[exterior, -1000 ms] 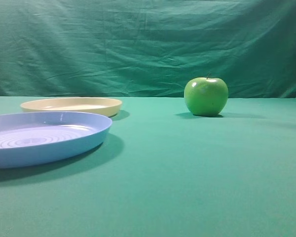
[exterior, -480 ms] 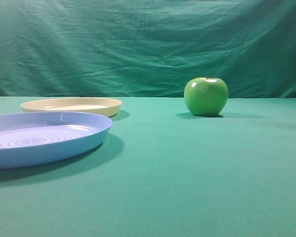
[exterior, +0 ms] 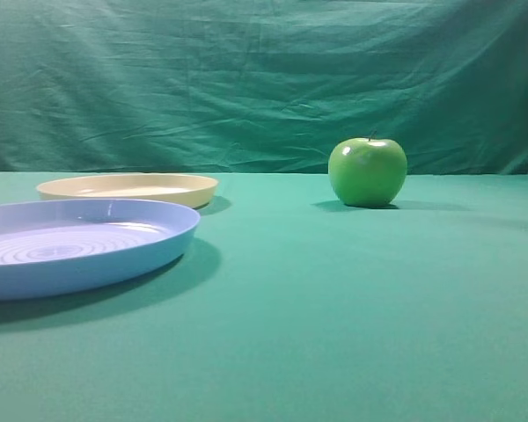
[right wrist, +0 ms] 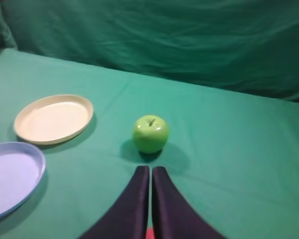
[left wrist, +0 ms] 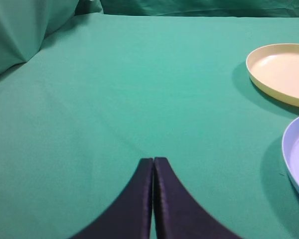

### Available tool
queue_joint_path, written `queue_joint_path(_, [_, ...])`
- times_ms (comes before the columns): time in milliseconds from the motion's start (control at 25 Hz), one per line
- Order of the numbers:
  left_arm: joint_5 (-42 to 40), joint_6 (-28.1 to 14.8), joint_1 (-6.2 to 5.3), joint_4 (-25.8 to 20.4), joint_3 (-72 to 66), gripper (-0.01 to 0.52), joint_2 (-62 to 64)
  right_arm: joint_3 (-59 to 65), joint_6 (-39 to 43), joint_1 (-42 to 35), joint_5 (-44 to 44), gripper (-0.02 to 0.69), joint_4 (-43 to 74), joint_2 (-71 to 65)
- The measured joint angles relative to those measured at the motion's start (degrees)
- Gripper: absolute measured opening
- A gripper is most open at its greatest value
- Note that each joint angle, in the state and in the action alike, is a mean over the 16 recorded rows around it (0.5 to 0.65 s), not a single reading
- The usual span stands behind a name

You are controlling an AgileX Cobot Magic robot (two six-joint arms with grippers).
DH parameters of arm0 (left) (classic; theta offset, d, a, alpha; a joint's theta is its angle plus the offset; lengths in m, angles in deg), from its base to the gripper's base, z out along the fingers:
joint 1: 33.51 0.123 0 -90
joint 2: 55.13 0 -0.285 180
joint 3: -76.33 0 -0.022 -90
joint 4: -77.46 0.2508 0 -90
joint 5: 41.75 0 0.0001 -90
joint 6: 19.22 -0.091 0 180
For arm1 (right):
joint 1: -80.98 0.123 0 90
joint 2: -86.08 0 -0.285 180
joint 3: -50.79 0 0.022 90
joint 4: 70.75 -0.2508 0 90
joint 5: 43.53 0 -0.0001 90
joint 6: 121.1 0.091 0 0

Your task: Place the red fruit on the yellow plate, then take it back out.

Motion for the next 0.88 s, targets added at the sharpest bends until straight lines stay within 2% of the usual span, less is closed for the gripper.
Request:
queue_joint_path(480, [0.00, 0.00, 0.00, 0.00, 0.00, 0.000, 0.00, 24.51, 0.00, -10.46, 17.80, 0.000, 0.83, 14.74])
queue_joint_path(880, [0.00, 0.00, 0.00, 0.00, 0.00, 0.000, 0.00, 33.74, -0.02, -12.51, 19.87, 0.000, 1.29, 18.12])
